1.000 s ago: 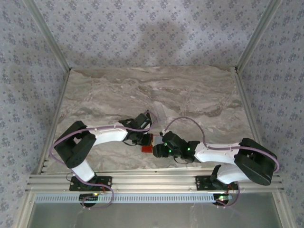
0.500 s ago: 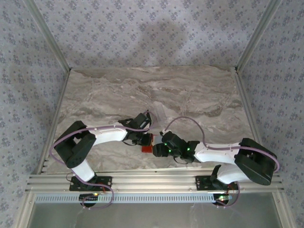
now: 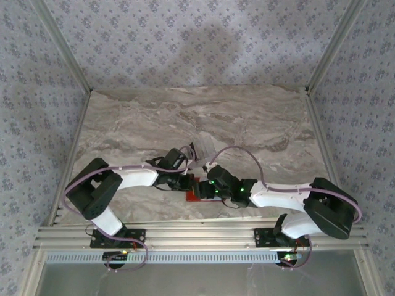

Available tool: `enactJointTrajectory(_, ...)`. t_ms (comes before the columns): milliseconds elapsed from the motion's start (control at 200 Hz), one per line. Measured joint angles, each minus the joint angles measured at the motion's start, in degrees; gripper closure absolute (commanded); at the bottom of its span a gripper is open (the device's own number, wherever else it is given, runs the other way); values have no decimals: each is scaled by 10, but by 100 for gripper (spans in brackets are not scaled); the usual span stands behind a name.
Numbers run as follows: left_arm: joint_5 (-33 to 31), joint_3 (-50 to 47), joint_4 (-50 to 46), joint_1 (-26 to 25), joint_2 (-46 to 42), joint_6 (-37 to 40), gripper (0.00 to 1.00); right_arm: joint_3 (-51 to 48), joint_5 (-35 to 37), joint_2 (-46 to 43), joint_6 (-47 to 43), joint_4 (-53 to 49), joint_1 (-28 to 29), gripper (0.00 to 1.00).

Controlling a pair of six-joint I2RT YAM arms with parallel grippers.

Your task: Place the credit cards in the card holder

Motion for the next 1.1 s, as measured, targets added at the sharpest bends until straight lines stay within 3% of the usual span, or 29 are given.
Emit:
enactJointTrajectory(445,55,-73,25,73,-107,-38,92,0,-20,24,-2,36,-3,38)
enactJointTrajectory(719,35,-87,11,108,-191,-43,84,1,-44,46,-4,55,-3,36)
enactJointTrajectory(1099,5,-66,-41,94,-186,-41,80,34,-84,90,-22,71,-2,37)
